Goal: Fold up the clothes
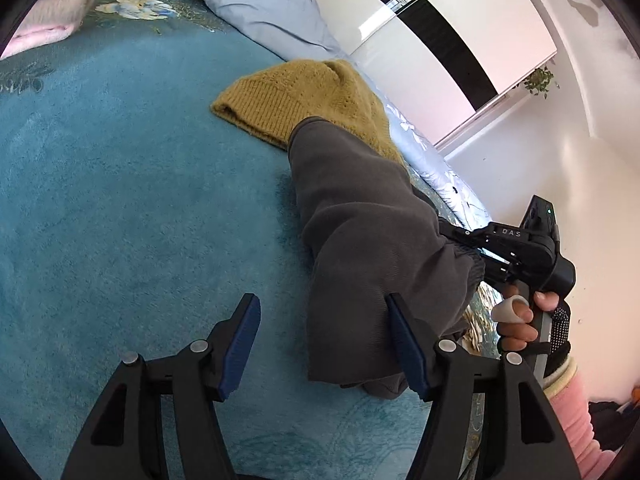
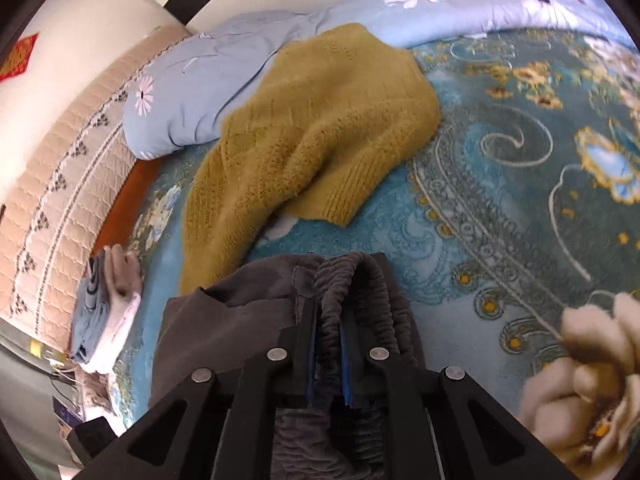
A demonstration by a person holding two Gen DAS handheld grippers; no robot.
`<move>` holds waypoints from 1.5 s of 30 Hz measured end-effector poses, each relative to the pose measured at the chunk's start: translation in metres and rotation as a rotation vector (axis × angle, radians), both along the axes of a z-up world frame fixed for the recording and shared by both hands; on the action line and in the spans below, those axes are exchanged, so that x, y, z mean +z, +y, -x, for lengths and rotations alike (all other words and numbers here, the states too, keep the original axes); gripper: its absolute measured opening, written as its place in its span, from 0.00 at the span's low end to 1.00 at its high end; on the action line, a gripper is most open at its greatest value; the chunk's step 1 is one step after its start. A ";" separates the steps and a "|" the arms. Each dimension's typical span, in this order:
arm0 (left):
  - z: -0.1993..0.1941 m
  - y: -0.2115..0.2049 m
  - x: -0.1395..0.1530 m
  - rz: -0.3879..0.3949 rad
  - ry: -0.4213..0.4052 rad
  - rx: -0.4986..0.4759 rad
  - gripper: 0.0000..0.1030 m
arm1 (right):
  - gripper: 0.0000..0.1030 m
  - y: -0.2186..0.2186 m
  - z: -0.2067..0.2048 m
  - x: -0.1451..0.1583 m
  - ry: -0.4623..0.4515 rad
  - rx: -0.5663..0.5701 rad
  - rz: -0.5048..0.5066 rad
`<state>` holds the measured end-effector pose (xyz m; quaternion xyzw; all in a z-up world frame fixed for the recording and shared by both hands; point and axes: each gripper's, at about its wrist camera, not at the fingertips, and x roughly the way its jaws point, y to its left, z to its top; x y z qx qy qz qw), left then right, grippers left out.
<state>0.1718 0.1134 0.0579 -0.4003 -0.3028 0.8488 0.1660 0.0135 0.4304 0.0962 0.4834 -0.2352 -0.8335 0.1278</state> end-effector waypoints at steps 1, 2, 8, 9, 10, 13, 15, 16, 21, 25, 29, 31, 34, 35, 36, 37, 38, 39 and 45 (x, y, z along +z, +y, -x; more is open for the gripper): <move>0.000 0.001 0.001 0.008 0.005 0.000 0.64 | 0.11 0.001 -0.002 0.002 0.001 0.003 0.005; 0.000 0.002 0.002 0.015 0.009 0.000 0.64 | 0.15 0.003 -0.005 0.007 0.001 0.009 0.010; -0.001 0.004 0.005 0.040 0.020 -0.005 0.64 | 0.16 0.009 -0.027 0.070 0.123 -0.045 -0.121; -0.001 0.004 0.005 0.043 0.021 -0.005 0.64 | 0.16 0.005 -0.033 0.082 0.161 -0.044 -0.154; -0.001 0.004 0.005 0.046 0.022 -0.004 0.64 | 0.16 -0.002 -0.037 0.091 0.190 -0.021 -0.176; -0.001 0.004 0.006 0.053 0.025 -0.001 0.64 | 0.19 -0.049 -0.048 0.089 0.197 0.155 -0.314; -0.001 0.003 0.006 0.049 0.028 0.004 0.64 | 0.19 -0.079 -0.056 0.068 0.150 0.285 -0.440; -0.002 0.002 0.007 0.049 0.031 0.007 0.64 | 0.19 -0.080 -0.060 0.060 0.142 0.293 -0.461; -0.009 0.006 0.031 0.143 0.102 0.075 0.61 | 0.19 -0.051 -0.072 0.026 0.114 0.218 -0.369; -0.010 0.029 0.062 0.172 0.223 0.006 0.61 | 0.19 -0.046 -0.070 0.007 0.111 0.194 -0.316; 0.010 0.058 0.064 0.250 0.212 -0.065 0.61 | 0.19 -0.045 -0.065 0.004 0.102 0.174 -0.289; 0.017 0.067 0.056 0.311 0.192 -0.072 0.61 | 0.19 -0.048 -0.063 0.004 0.096 0.179 -0.296; 0.014 0.064 0.047 0.313 0.204 -0.090 0.61 | 0.19 -0.051 -0.059 0.005 0.080 0.187 -0.311; 0.012 0.062 0.046 0.304 0.216 -0.092 0.61 | 0.19 -0.050 -0.058 0.009 0.075 0.184 -0.309; 0.010 0.059 0.046 0.289 0.227 -0.092 0.61 | 0.19 -0.050 -0.057 0.015 0.082 0.179 -0.306; 0.009 0.055 0.047 0.268 0.234 -0.088 0.61 | 0.19 -0.051 -0.056 0.021 0.102 0.176 -0.309; 0.008 0.051 0.049 0.249 0.241 -0.080 0.61 | 0.19 -0.051 -0.056 0.027 0.127 0.171 -0.315; 0.005 0.047 0.052 0.228 0.251 -0.068 0.61 | 0.19 -0.051 -0.054 0.032 0.146 0.166 -0.321; 0.004 0.047 0.059 0.109 0.297 -0.157 0.61 | 0.19 -0.049 -0.030 0.023 0.096 0.141 -0.332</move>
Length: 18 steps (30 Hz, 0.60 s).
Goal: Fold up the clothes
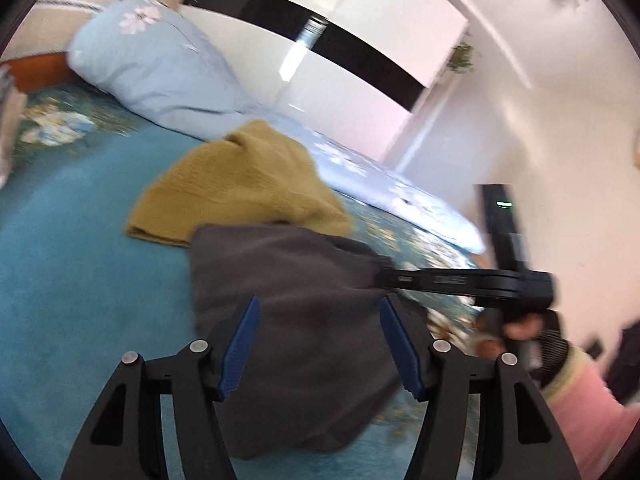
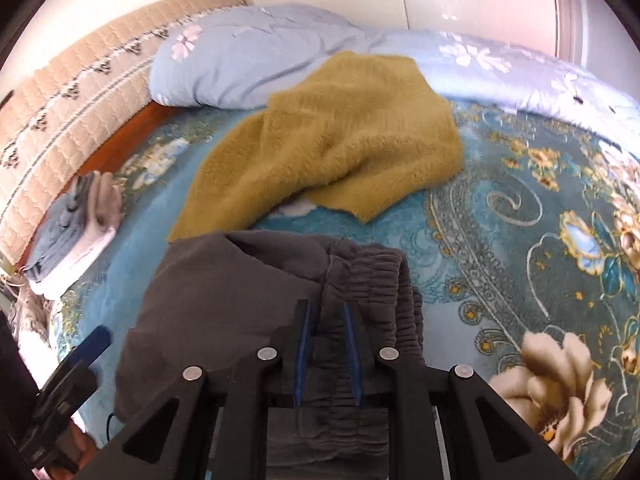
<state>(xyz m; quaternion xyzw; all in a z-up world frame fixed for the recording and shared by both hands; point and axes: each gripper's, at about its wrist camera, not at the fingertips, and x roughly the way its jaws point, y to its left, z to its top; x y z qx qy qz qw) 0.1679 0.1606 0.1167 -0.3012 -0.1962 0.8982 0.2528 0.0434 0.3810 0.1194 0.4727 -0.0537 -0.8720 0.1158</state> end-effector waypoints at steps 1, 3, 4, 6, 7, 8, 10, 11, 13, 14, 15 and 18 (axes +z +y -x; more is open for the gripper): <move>0.003 0.005 -0.005 0.008 -0.027 -0.028 0.61 | 0.19 0.000 0.003 -0.004 -0.009 -0.005 -0.002; 0.011 0.014 -0.015 0.062 -0.081 -0.038 0.61 | 0.19 0.000 0.005 -0.009 -0.014 -0.010 0.001; 0.015 0.017 -0.019 0.083 -0.100 -0.036 0.61 | 0.19 0.000 0.006 -0.010 -0.018 -0.012 0.005; 0.018 0.013 -0.020 0.039 -0.119 -0.040 0.62 | 0.19 0.001 0.009 -0.012 -0.031 -0.012 0.013; 0.020 0.008 -0.022 -0.003 -0.132 -0.045 0.62 | 0.19 0.001 0.010 -0.013 -0.036 -0.012 0.014; 0.023 0.002 -0.025 -0.053 -0.147 -0.051 0.62 | 0.20 0.001 0.011 -0.015 -0.040 -0.013 0.016; 0.025 -0.007 -0.031 -0.135 -0.171 -0.060 0.62 | 0.20 0.001 0.012 -0.018 -0.045 -0.014 0.023; 0.025 -0.009 -0.032 -0.151 -0.175 -0.063 0.62 | 0.20 0.001 0.013 -0.019 -0.046 -0.016 0.027; 0.023 -0.009 -0.033 -0.150 -0.167 -0.064 0.62 | 0.20 0.002 0.013 -0.020 -0.045 -0.022 0.030; 0.020 -0.007 -0.032 -0.137 -0.155 -0.062 0.62 | 0.20 0.001 0.012 -0.019 -0.044 -0.023 0.025; 0.016 -0.004 -0.031 -0.122 -0.143 -0.060 0.62 | 0.20 0.000 0.011 -0.018 -0.041 -0.025 0.022; 0.008 -0.003 -0.029 -0.099 -0.120 -0.056 0.62 | 0.23 0.002 -0.004 -0.009 -0.010 -0.021 0.048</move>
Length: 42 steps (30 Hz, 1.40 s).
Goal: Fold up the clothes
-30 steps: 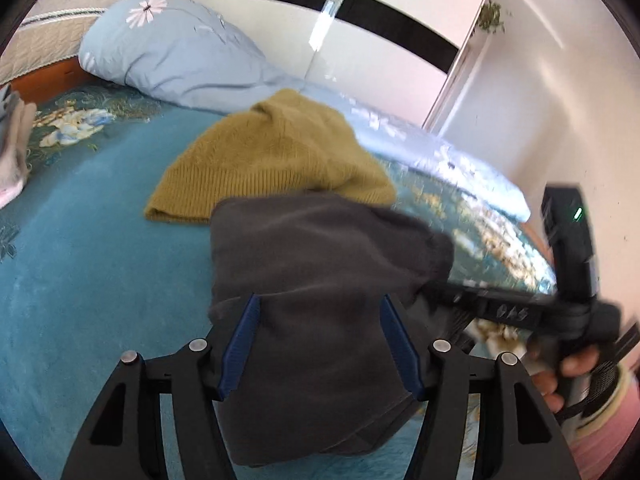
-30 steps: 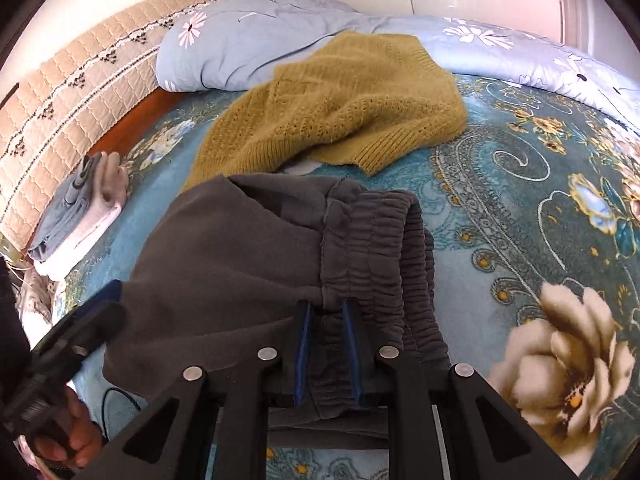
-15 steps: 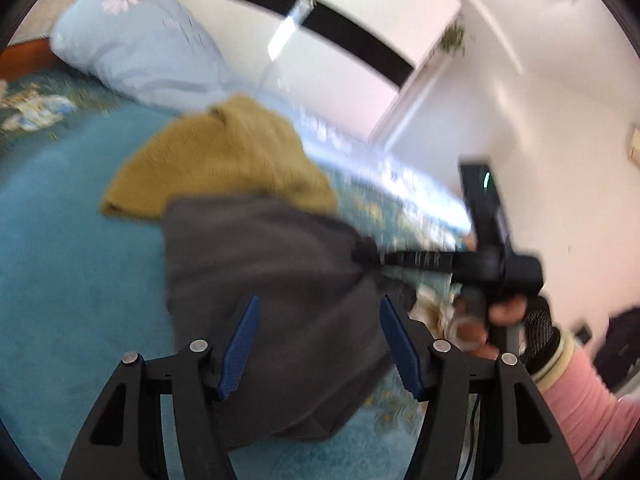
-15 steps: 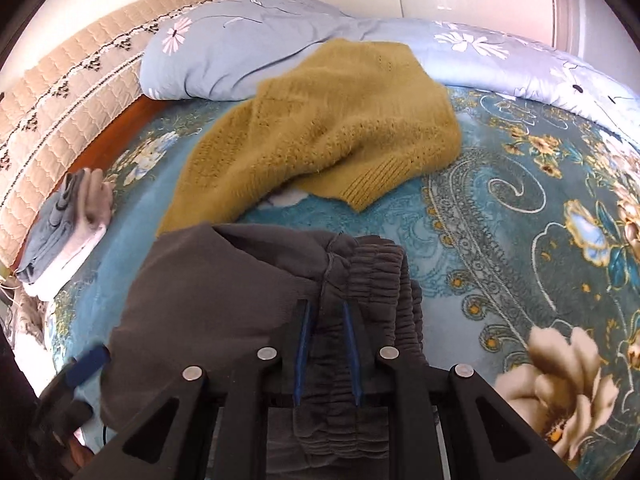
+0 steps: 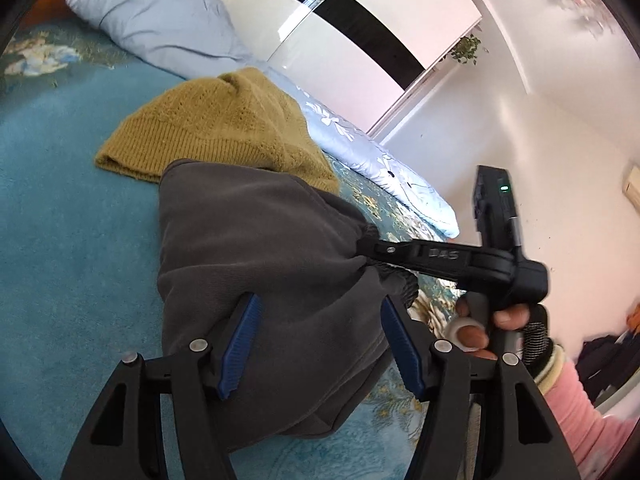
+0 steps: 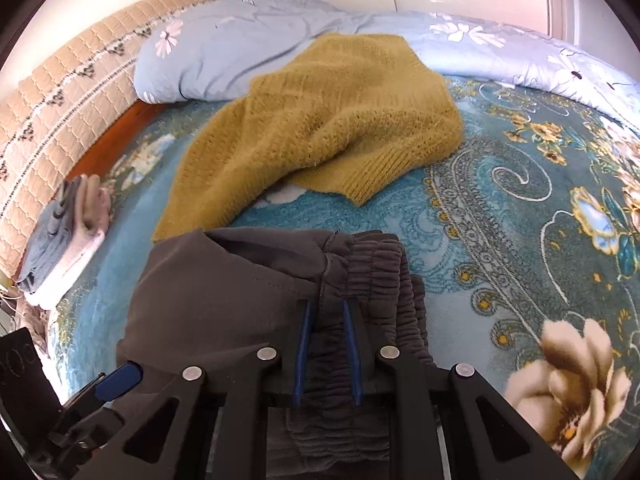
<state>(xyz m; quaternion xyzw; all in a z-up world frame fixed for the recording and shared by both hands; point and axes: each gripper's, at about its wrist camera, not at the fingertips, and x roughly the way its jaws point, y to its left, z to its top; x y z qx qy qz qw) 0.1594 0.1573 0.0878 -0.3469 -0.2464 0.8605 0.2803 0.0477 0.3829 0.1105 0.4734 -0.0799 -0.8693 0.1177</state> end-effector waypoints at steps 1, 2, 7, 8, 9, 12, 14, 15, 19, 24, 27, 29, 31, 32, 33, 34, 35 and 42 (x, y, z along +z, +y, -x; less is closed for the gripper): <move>-0.003 -0.002 0.001 -0.002 0.004 0.003 0.62 | 0.26 0.002 -0.006 0.004 0.011 0.008 0.018; -0.007 -0.004 0.002 -0.007 0.008 0.007 0.62 | 0.28 0.004 -0.014 0.008 0.028 0.020 0.042; -0.019 -0.024 0.011 -0.076 0.044 0.058 0.62 | 0.32 0.028 -0.037 0.018 0.064 0.005 0.075; -0.020 -0.031 0.012 -0.097 0.049 0.078 0.62 | 0.38 0.036 -0.040 0.018 0.068 -0.018 0.092; -0.021 -0.039 0.012 -0.121 0.051 0.103 0.62 | 0.42 0.042 -0.042 0.016 0.069 -0.038 0.108; -0.012 -0.053 0.000 -0.122 -0.032 0.173 0.63 | 0.53 0.061 -0.042 -0.001 0.039 -0.082 0.196; -0.004 -0.060 -0.011 -0.120 -0.105 0.211 0.63 | 0.63 0.068 -0.041 -0.014 0.007 -0.082 0.282; 0.000 -0.061 -0.019 -0.133 -0.151 0.217 0.63 | 0.66 0.071 -0.039 -0.020 -0.005 -0.086 0.325; 0.009 -0.061 -0.033 -0.154 -0.227 0.207 0.70 | 0.77 0.081 -0.035 -0.040 -0.072 -0.114 0.463; 0.017 -0.051 -0.038 -0.148 -0.254 0.161 0.76 | 0.80 0.092 -0.032 -0.060 -0.156 -0.135 0.620; 0.022 -0.045 -0.037 -0.145 -0.247 0.145 0.83 | 0.82 0.084 -0.032 -0.058 -0.155 -0.116 0.608; 0.030 -0.041 -0.038 -0.145 -0.250 0.132 0.84 | 0.87 0.076 -0.031 -0.056 -0.152 -0.094 0.587; 0.038 -0.036 -0.038 -0.137 -0.253 0.117 0.84 | 0.90 0.066 -0.029 -0.055 -0.149 -0.067 0.545; 0.039 -0.034 -0.037 -0.125 -0.251 0.112 0.84 | 0.91 0.061 -0.028 -0.054 -0.144 -0.057 0.516; 0.039 -0.031 -0.037 -0.111 -0.246 0.107 0.84 | 0.92 0.056 -0.027 -0.053 -0.137 -0.049 0.488; 0.038 -0.029 -0.035 -0.095 -0.237 0.101 0.84 | 0.94 0.052 -0.027 -0.053 -0.130 -0.044 0.470; 0.036 -0.028 -0.034 -0.084 -0.230 0.094 0.84 | 0.95 0.049 -0.027 -0.052 -0.124 -0.041 0.461; 0.044 -0.033 -0.037 -0.134 -0.244 0.098 0.84 | 0.95 0.050 -0.022 -0.055 -0.095 -0.057 0.533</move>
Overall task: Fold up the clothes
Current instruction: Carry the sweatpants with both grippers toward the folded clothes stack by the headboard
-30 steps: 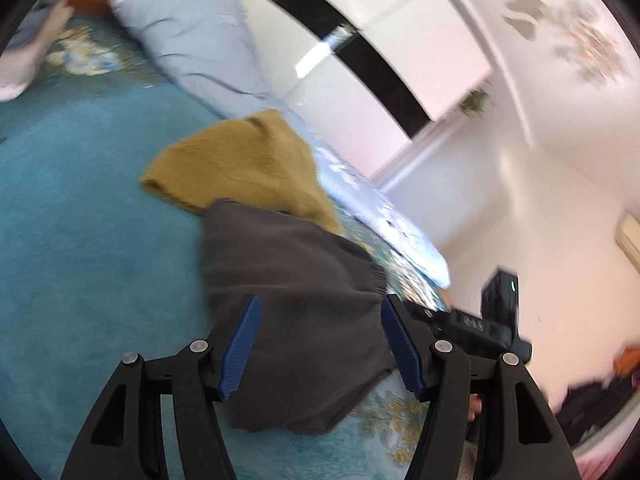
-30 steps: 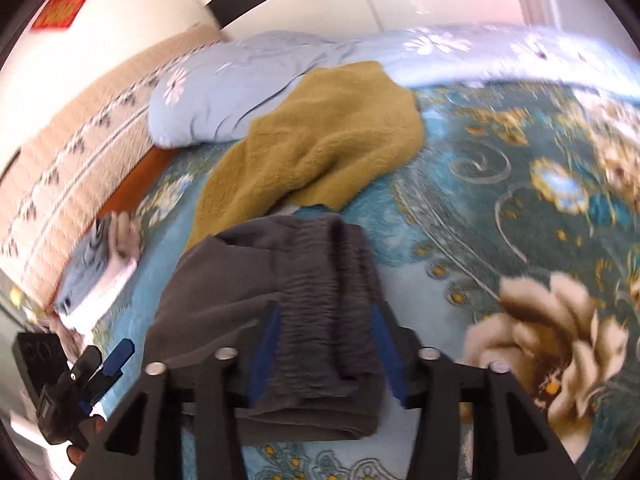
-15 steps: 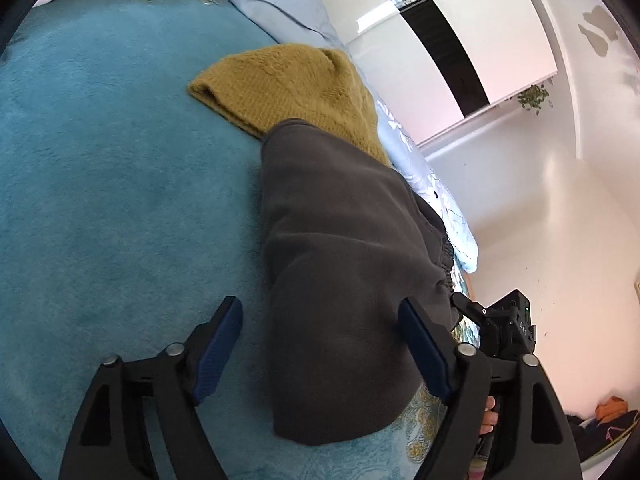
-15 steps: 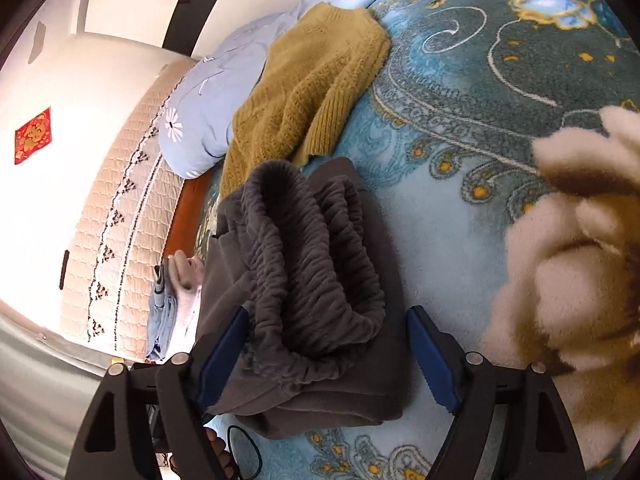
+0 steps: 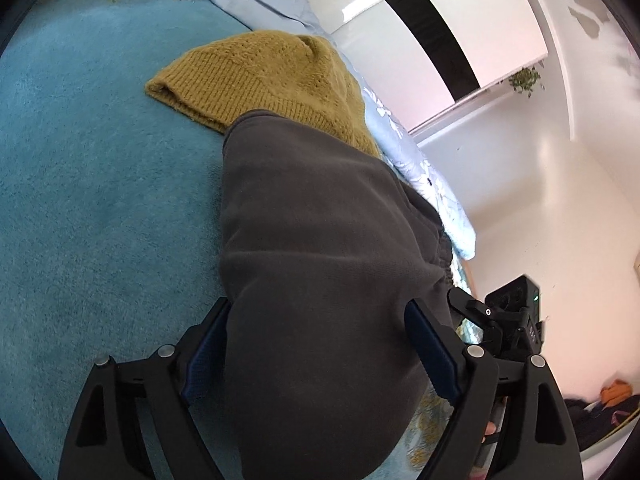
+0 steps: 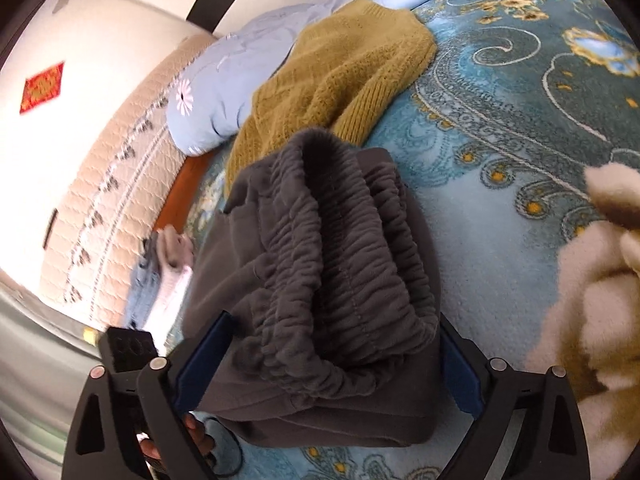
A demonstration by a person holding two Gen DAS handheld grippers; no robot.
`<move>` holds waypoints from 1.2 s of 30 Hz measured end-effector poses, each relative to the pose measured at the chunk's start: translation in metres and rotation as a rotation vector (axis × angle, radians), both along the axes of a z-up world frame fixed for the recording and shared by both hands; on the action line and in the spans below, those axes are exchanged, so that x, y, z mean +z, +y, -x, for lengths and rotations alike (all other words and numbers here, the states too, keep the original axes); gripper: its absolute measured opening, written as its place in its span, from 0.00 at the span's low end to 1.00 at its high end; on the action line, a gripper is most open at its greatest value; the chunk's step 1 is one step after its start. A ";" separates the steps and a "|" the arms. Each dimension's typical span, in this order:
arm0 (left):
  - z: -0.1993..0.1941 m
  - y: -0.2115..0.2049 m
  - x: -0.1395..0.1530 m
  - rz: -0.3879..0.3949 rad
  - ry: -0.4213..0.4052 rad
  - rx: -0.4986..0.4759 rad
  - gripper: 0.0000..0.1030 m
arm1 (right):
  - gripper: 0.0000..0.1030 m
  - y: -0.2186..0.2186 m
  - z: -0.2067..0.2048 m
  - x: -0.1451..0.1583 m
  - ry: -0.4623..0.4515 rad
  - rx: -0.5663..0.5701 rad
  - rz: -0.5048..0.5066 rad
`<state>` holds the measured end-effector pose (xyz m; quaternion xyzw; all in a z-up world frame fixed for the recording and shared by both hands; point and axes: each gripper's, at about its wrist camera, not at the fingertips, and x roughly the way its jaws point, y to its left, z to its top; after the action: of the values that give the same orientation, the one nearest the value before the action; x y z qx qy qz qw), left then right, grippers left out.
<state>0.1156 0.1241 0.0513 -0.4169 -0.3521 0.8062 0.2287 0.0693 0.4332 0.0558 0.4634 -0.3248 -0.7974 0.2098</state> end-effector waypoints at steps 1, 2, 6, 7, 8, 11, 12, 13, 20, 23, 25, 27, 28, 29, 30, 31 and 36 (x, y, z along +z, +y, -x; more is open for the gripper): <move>0.002 -0.001 -0.001 -0.010 -0.001 0.006 0.84 | 0.95 0.001 0.001 -0.001 -0.001 -0.008 0.018; 0.003 -0.002 -0.001 -0.010 0.002 0.008 0.84 | 0.95 0.002 0.001 -0.002 0.000 -0.015 0.033; 0.001 0.003 0.002 0.039 0.029 -0.006 0.83 | 0.93 0.002 0.001 -0.001 0.012 -0.028 0.043; -0.001 0.004 0.003 0.058 0.038 -0.007 0.83 | 0.92 0.003 0.000 -0.001 0.012 -0.032 0.044; -0.003 0.004 0.004 0.071 0.045 -0.006 0.83 | 0.88 0.005 0.000 -0.001 0.009 -0.038 0.046; -0.007 0.001 0.006 0.089 0.065 0.009 0.83 | 0.79 0.009 -0.002 -0.002 0.004 -0.046 0.057; -0.007 0.000 0.007 0.092 0.071 0.014 0.82 | 0.77 0.010 -0.003 -0.002 0.006 -0.044 0.063; -0.006 0.000 0.008 0.098 0.077 0.020 0.80 | 0.75 0.010 -0.003 -0.001 0.012 -0.042 0.061; -0.021 0.005 0.009 0.165 0.127 0.018 0.69 | 0.68 0.004 -0.013 0.015 0.057 -0.049 0.039; -0.027 0.000 0.013 0.162 0.146 0.024 0.68 | 0.67 -0.004 -0.021 0.029 0.091 -0.041 0.026; -0.031 -0.005 0.015 0.147 0.153 0.030 0.67 | 0.67 -0.009 -0.025 0.039 0.108 -0.030 0.012; -0.031 -0.006 0.019 0.133 0.165 0.038 0.67 | 0.66 -0.013 -0.029 0.049 0.118 -0.018 0.001; -0.031 -0.007 0.022 0.126 0.174 0.041 0.67 | 0.66 -0.016 -0.030 0.055 0.123 -0.012 -0.007; -0.032 -0.010 0.026 0.117 0.185 0.045 0.67 | 0.66 -0.020 -0.032 0.061 0.131 -0.006 -0.017; -0.033 -0.011 0.028 0.109 0.195 0.048 0.67 | 0.66 -0.024 -0.033 0.069 0.142 0.001 -0.028; -0.035 -0.012 0.031 0.100 0.206 0.052 0.67 | 0.66 -0.027 -0.035 0.075 0.152 0.007 -0.038; -0.044 -0.028 0.043 0.059 0.254 0.071 0.67 | 0.66 -0.045 -0.040 0.103 0.192 0.029 -0.073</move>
<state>0.1598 0.0961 0.0947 -0.3054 -0.3110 0.8700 0.2303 0.1094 0.3882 0.1588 0.3970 -0.2672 -0.8462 0.2344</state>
